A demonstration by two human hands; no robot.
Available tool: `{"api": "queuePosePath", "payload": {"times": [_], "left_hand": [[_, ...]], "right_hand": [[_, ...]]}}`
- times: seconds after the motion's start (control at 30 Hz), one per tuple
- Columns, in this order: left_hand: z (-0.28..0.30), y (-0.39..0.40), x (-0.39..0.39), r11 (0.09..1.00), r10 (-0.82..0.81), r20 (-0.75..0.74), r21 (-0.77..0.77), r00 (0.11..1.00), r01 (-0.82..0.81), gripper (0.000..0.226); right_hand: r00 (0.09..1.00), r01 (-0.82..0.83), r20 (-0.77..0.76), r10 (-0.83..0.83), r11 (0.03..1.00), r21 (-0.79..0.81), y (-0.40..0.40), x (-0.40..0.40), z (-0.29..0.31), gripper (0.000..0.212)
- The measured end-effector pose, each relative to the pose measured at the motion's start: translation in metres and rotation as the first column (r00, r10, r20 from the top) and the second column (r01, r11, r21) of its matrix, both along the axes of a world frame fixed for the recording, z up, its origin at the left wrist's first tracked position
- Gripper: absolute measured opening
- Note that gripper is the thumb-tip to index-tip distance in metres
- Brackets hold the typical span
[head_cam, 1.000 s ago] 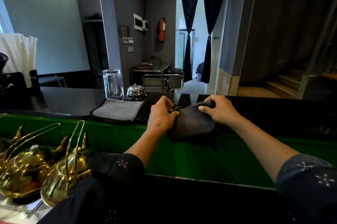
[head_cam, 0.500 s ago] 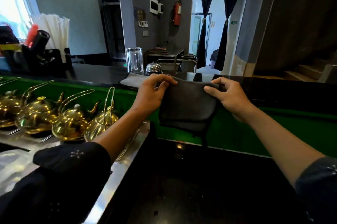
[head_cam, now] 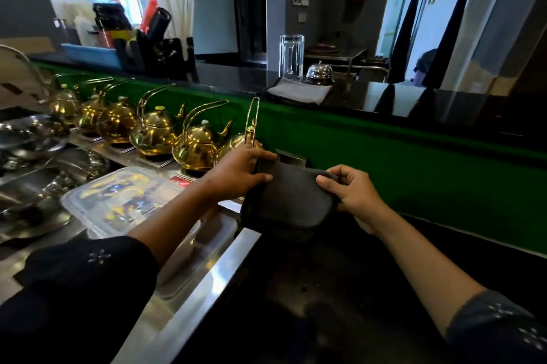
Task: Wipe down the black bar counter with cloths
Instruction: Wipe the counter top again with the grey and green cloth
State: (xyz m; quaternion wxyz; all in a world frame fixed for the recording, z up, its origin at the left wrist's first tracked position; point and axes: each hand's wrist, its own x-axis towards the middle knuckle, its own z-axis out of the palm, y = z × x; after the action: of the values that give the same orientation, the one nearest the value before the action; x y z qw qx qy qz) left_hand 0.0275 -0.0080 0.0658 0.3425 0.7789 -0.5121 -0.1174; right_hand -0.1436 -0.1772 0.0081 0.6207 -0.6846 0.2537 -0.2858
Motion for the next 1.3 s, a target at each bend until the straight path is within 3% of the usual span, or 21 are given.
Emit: {"api": "queuePosePath", "payload": {"times": [0.27,0.4,0.5,0.6,0.73,0.83,0.97,1.07,1.2,1.3], "left_hand": [[-0.05,-0.011,0.03,0.976,0.096,0.149,0.183,0.984,-0.122,0.044],[-0.076,-0.014,0.038,0.946,0.111,0.333,0.255,0.936,-0.202,0.047],[-0.09,-0.007,0.037,0.921,0.079,0.556,0.276,0.828,-0.274,0.037],[-0.102,-0.004,0.039,0.921,0.054,0.525,0.303,0.849,-0.246,0.034],[-0.105,-0.003,0.039,0.919,0.02,0.538,0.321,0.843,-0.227,0.035],[-0.083,-0.012,0.033,0.939,0.009,0.522,0.289,0.853,-0.187,0.03],[-0.019,-0.044,0.018,0.992,0.036,0.511,0.087,0.859,-0.094,0.026],[0.031,-0.076,0.018,0.999,0.05,0.518,-0.014,0.854,-0.05,0.028],[0.067,-0.117,0.043,1.0,-0.001,0.581,-0.002,0.814,0.002,0.034],[0.073,-0.146,0.062,0.996,-0.074,0.623,0.08,0.778,0.031,0.049]], "right_hand": [[0.994,0.055,-0.105,-0.033,0.975,0.215,0.011,0.052,-0.07,0.01],[0.963,0.055,-0.268,-0.034,0.996,0.07,0.007,0.063,-0.094,0.007],[0.939,-0.007,-0.345,0.002,1.0,-0.014,0.008,0.062,-0.1,0.017],[0.948,-0.032,-0.318,-0.001,0.995,-0.098,0.013,0.057,-0.101,0.039],[0.934,-0.124,-0.352,0.06,0.979,-0.164,0.017,0.055,-0.105,0.04],[0.948,-0.074,-0.317,-0.019,0.957,-0.279,0.007,0.055,-0.079,0.034],[0.986,0.054,-0.122,-0.116,0.905,-0.422,-0.018,0.064,-0.005,0.016],[0.984,0.096,-0.071,-0.164,0.82,-0.565,-0.035,0.07,0.05,0.014],[0.969,0.049,-0.127,-0.212,0.667,-0.743,-0.064,0.08,0.099,0.023],[0.92,-0.105,-0.3,-0.251,0.58,-0.808,-0.086,0.091,0.117,0.039]]}}
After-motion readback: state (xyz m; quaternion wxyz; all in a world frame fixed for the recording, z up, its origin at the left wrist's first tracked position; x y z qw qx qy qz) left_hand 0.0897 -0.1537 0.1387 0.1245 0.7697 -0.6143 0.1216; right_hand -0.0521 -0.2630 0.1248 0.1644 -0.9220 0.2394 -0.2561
